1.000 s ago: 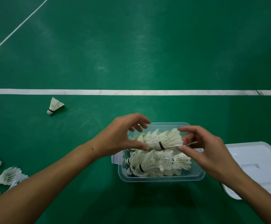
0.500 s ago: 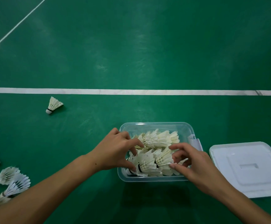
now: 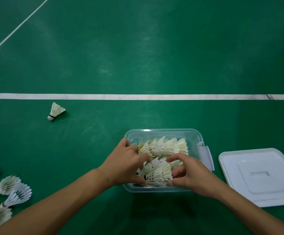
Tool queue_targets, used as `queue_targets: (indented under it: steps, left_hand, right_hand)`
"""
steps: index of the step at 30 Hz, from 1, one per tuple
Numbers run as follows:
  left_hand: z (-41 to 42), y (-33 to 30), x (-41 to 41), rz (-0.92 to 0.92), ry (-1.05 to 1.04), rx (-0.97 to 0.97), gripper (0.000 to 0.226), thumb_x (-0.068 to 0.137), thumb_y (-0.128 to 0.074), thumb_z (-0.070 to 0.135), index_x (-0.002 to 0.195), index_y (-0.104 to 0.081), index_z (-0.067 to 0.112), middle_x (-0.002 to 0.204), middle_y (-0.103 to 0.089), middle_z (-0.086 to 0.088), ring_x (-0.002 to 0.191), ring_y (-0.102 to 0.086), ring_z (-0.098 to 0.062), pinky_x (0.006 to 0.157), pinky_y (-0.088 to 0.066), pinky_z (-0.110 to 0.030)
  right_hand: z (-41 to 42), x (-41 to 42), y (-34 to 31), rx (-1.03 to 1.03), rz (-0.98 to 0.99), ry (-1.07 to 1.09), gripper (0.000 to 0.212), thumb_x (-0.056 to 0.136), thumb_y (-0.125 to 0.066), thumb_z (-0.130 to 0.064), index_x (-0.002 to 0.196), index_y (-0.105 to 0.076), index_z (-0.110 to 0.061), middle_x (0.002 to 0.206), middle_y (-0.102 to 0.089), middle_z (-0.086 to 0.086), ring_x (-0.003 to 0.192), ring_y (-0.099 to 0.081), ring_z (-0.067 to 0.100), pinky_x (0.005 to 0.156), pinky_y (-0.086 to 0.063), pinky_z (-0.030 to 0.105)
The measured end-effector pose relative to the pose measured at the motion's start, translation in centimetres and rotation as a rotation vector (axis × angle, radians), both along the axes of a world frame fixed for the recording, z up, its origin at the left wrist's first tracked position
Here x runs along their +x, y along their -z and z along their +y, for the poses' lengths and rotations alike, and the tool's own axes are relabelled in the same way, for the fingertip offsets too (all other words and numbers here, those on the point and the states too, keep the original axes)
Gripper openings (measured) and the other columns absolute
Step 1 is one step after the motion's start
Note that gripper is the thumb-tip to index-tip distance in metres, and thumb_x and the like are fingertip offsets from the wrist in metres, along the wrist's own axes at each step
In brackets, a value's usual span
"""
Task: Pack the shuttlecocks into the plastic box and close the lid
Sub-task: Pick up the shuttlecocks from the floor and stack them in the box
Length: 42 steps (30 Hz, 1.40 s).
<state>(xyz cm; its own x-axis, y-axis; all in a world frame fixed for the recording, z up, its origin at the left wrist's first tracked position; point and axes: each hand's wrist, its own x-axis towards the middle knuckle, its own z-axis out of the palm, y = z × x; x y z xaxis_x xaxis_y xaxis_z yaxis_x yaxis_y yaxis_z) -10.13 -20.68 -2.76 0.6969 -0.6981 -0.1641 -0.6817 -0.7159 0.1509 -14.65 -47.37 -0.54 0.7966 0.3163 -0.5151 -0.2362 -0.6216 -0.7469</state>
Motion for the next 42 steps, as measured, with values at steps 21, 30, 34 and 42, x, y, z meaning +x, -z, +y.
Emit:
queue_targets:
  steps: [21,30,34,42]
  left_hand:
    - [2.8,-5.6,0.1,0.117,-0.272,-0.407,0.069,0.075,-0.063,0.087,0.125,-0.062,0.039,0.111,-0.070,0.027,0.101,-0.061,0.002,0.091,-0.053,-0.035]
    - [13.9,-5.2,-6.2,0.025,-0.683,-0.649,0.053,0.076,-0.072,0.072,0.115,-0.065,0.036,0.106,-0.072,0.026,0.094,-0.068,-0.003,0.076,-0.054,-0.028]
    - [19.3,-2.9,-8.9,0.030,-0.812,-0.672,0.051,0.075,-0.074,0.069,0.113,-0.067,0.035,0.105,-0.072,0.024,0.092,-0.069,-0.005,0.071,-0.053,-0.025]
    - [30.3,1.6,-15.5,0.075,-1.077,-0.572,0.058,0.071,-0.078,0.073,0.113,-0.066,0.036,0.104,-0.071,0.023,0.090,-0.068,0.000,0.075,-0.057,-0.024]
  right_hand:
    - [0.0,3.4,-5.8,-0.171,-0.387,-0.130,0.046,0.090,-0.073,-0.054,0.129,-0.059,-0.034,0.087,-0.075,-0.017,0.084,-0.071,0.000,0.079,-0.061,0.031]
    - [12.2,4.9,-8.1,-0.114,-0.457,-0.446,0.036,0.096,-0.072,-0.044,0.124,-0.063,-0.024,0.094,-0.078,-0.012,0.085,-0.072,0.001,0.085,-0.060,0.032]
    - [17.5,5.3,-7.3,-0.160,-0.445,-0.603,0.039,0.097,-0.070,-0.045,0.128,-0.060,-0.023,0.100,-0.078,-0.010,0.089,-0.071,0.004,0.088,-0.058,0.033]
    - [30.1,4.6,-1.9,-0.172,-0.386,-0.783,0.036,0.097,-0.070,-0.042,0.124,-0.061,-0.020,0.102,-0.079,-0.004,0.098,-0.071,0.016,0.088,-0.056,0.037]
